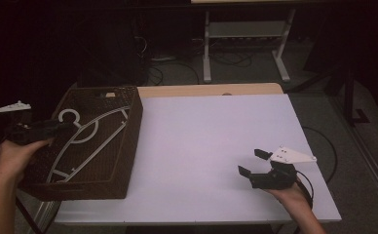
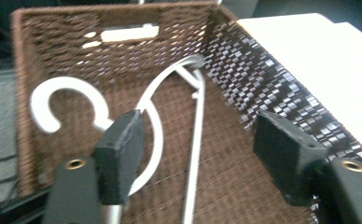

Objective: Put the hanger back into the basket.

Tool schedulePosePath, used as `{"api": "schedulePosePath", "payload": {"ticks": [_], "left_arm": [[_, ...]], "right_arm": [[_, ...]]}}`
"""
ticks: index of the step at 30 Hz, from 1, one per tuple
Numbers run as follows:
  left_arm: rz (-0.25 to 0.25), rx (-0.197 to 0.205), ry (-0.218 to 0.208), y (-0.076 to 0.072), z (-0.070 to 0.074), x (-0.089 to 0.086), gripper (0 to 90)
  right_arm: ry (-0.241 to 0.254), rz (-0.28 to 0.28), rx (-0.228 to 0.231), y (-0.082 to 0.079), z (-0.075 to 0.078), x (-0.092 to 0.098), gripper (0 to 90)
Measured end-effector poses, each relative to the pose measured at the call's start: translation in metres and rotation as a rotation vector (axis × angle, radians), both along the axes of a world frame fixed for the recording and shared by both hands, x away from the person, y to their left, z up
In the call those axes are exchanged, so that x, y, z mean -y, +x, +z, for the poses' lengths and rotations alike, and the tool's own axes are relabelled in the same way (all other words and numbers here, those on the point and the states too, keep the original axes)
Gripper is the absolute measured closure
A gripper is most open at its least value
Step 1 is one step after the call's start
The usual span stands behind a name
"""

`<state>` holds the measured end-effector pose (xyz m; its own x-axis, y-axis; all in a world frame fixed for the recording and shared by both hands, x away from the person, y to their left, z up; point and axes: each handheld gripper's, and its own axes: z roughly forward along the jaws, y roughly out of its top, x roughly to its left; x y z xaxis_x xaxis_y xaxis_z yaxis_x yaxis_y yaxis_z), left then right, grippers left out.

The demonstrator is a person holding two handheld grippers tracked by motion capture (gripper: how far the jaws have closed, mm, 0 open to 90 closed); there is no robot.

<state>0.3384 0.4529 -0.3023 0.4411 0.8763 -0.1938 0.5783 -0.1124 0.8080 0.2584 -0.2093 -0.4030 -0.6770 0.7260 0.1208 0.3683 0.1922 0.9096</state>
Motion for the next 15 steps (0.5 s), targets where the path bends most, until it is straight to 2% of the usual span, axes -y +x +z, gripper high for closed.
{"api": "schedulePosePath", "payload": {"ticks": [6, 15], "left_arm": [[-0.038, 0.049, -0.045, -0.005, 0.005, 0.02, 21.3], [-0.119, 0.119, -0.073, -0.013, 0.013, 0.056, 13.4]], "right_arm": [[0.012, 0.003, 0.012, 0.004, 0.008, -0.001, 13.9], [0.033, 0.006, 0.032, 0.009, 0.024, 0.001, 12.9]]}}
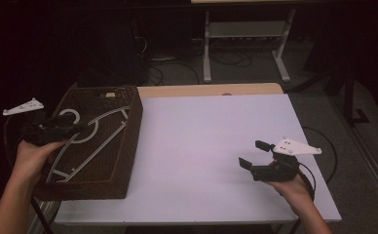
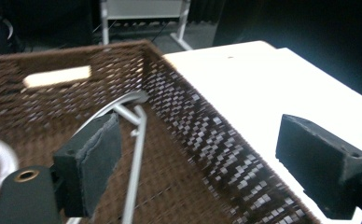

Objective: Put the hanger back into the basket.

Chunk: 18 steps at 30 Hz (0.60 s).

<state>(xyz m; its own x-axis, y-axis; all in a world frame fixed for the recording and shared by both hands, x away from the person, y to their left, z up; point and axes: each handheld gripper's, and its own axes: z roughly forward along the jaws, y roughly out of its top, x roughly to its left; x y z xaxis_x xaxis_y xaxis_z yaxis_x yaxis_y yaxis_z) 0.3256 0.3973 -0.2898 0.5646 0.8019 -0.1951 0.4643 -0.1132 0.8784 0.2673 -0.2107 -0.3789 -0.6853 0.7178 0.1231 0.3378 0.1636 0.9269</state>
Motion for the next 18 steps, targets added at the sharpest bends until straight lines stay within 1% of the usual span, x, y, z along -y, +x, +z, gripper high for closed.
{"api": "schedulePosePath", "payload": {"ticks": [2, 9, 10, 11, 12, 15, 18], "left_arm": [[-0.016, 0.014, -0.006, -0.002, 0.002, 0.009, 12.9], [-0.066, 0.077, -0.033, -0.01, 0.001, 0.043, 6.8], [-0.075, 0.086, -0.04, -0.011, 0.0, 0.047, 5.3], [-0.08, 0.092, -0.045, -0.012, -0.001, 0.051, 4.4], [-0.085, 0.102, -0.044, -0.013, -0.002, 0.056, 3.9], [-0.107, 0.112, -0.056, -0.015, -0.007, 0.067, 2.2], [-0.121, 0.127, -0.081, -0.017, -0.012, 0.079, 1.8]], "right_arm": [[0.004, 0.0, 0.016, 0.002, 0.005, 0.001, 12.4], [0.022, 0.01, 0.029, 0.011, 0.018, -0.001, 6.9], [0.021, 0.011, 0.025, 0.012, 0.02, -0.002, 6.1], [0.018, 0.013, 0.032, 0.013, 0.021, -0.003, 5.4], [0.017, 0.016, 0.032, 0.014, 0.023, -0.004, 4.7], [0.023, 0.016, 0.041, 0.016, 0.027, -0.006, 2.8], [0.025, 0.026, 0.041, 0.018, 0.032, -0.007, 2.2]]}}
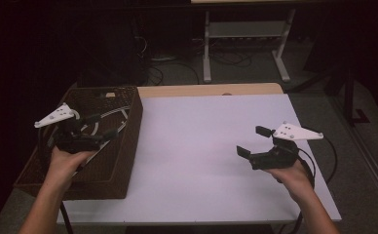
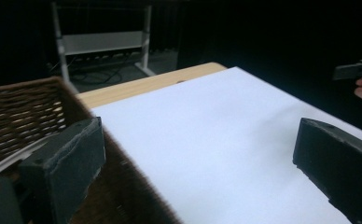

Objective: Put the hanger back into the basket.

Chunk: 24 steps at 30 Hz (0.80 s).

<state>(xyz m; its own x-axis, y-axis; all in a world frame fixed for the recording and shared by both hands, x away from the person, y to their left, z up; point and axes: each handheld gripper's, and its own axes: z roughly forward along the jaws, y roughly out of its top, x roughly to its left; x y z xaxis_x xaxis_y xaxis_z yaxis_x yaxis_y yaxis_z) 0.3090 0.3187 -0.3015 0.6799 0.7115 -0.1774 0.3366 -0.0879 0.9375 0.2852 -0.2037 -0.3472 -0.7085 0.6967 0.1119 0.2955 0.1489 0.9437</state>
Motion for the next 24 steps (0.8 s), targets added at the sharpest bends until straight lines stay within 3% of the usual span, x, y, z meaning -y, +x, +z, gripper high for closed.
{"api": "schedulePosePath", "payload": {"ticks": [10, 19, 24], "left_arm": [[-0.045, 0.034, -0.052, -0.005, -0.011, 0.026, 0.0], [-0.075, 0.063, -0.062, -0.007, -0.018, 0.041, 0.0], [-0.08, 0.072, -0.092, -0.008, -0.024, 0.047, 0.0]], "right_arm": [[0.032, 0.016, 0.044, 0.005, 0.017, -0.002, 2.0], [0.057, 0.03, 0.06, 0.008, 0.027, -0.005, 2.0], [0.074, 0.019, 0.073, 0.005, 0.029, -0.002, 2.0]]}}
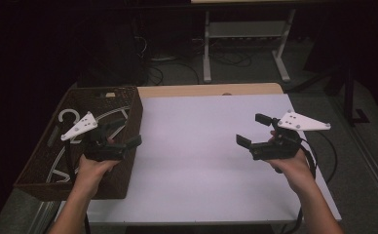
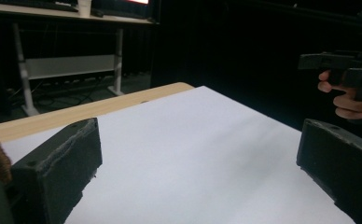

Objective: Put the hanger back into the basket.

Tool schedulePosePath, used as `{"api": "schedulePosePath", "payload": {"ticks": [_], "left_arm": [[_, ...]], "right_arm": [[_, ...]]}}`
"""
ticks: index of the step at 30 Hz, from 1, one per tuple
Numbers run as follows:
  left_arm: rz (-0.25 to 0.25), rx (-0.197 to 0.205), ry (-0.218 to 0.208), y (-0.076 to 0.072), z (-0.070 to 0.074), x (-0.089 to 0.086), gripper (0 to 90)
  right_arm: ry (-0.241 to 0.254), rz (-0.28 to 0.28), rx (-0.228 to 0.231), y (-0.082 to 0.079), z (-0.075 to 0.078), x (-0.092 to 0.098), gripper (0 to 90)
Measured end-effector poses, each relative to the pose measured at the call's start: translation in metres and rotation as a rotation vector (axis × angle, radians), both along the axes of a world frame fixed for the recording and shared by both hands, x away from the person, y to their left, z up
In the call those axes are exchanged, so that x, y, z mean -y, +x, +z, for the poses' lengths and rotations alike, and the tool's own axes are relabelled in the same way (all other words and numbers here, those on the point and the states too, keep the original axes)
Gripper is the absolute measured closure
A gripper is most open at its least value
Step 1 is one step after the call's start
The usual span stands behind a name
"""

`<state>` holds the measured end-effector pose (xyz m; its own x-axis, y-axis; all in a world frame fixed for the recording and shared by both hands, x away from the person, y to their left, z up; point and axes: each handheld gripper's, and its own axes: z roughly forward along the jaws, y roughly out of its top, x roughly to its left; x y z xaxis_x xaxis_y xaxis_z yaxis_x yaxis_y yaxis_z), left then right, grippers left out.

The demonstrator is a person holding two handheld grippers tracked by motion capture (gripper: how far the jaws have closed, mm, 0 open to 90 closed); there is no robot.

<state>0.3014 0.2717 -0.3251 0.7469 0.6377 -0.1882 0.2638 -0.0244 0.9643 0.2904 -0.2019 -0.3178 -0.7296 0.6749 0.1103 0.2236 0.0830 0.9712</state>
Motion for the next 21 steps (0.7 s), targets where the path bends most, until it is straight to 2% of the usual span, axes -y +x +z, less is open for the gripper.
{"api": "schedulePosePath", "payload": {"ticks": [2, 11, 21], "left_arm": [[-0.006, -0.001, 0.017, 0.0003, -0.0017, 0.002, 0.0], [-0.018, 0.008, 0.008, -0.001, -0.0049, 0.0013, 0.0], [-0.023, -0.001, 0.006, -0.0009, -0.0062, 0.0023, 0.0]], "right_arm": [[0.004, 0.0, 0.007, -0.0007, 0.0005, 0.0012, 2.1], [0.014, 0.0, 0.008, -0.0033, -0.0005, 0.0056, 2.1], [0.013, -0.001, 0.003, -0.0034, -0.0016, 0.0073, 2.1]]}}
